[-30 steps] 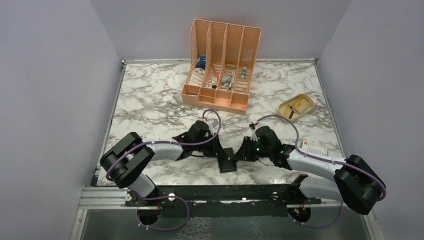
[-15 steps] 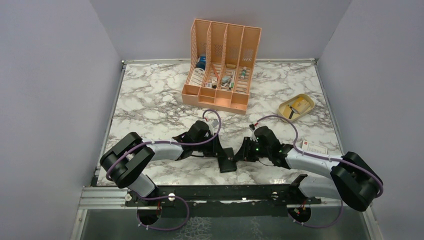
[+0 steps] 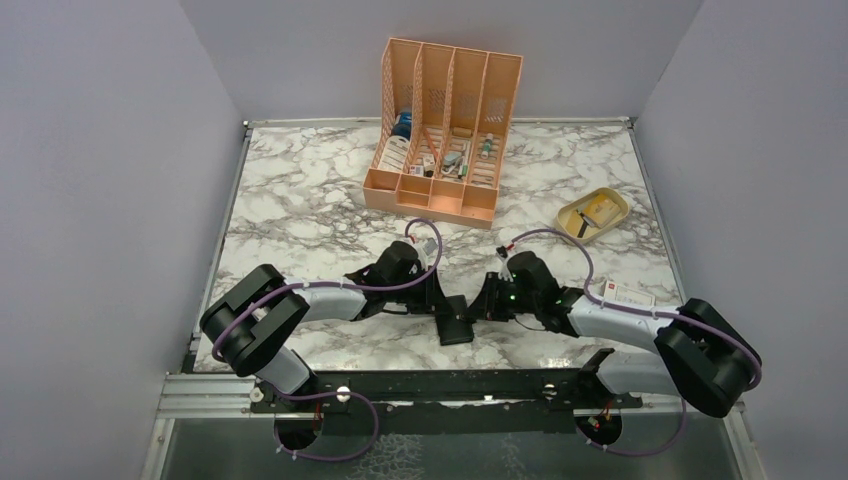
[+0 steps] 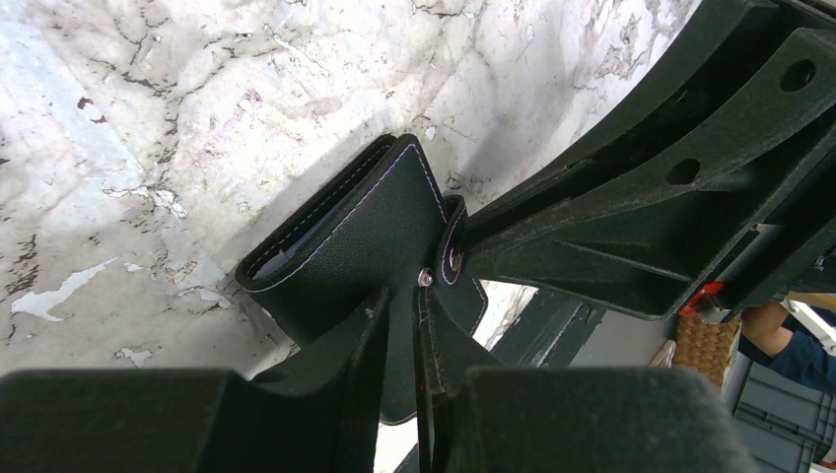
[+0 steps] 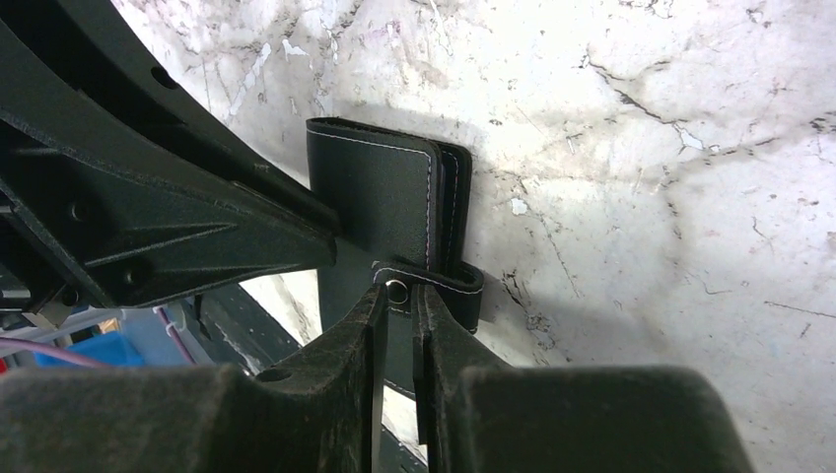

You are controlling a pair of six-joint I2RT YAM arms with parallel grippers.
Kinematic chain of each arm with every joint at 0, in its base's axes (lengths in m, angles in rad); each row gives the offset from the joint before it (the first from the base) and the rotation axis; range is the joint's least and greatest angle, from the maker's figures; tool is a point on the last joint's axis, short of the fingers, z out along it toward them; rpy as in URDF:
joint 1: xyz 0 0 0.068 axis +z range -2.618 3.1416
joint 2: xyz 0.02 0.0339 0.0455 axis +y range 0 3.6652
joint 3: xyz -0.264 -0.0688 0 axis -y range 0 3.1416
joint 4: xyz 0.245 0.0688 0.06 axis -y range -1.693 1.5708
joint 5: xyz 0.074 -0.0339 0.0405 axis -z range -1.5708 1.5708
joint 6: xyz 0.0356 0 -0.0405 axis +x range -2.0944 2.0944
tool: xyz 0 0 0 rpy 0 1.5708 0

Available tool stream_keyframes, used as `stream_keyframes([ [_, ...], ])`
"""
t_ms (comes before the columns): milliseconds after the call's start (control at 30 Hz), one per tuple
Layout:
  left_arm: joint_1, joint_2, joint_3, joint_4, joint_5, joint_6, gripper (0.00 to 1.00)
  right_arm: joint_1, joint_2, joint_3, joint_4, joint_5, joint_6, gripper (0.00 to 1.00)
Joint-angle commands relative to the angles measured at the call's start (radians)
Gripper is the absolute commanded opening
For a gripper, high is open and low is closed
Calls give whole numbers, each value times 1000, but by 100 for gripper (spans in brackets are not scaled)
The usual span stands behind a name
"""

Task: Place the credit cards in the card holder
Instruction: Close the card holder at the center of the board.

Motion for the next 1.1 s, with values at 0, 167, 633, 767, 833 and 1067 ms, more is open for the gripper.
stream_keyframes([
  [0,-9,-11,-8,-12,-23,11,19,-4,21,14,56,-31,-9,15],
  [167,-11,-10,-7,-11,-23,10,19,-4,27,6,77,-46,2,15],
  [633,-21,-1,-5,-4,-29,-1,19,-4,59,0,136,-92,24,15],
  [767,-21,-6,-2,-4,-33,-17,19,-4,63,6,131,-101,21,15],
  [833,-21,-17,0,-5,-37,-24,18,-5,56,10,117,-101,19,15],
  [1067,-17,-91,68,-189,-121,49,27,-5,-46,48,-64,7,-15,18],
])
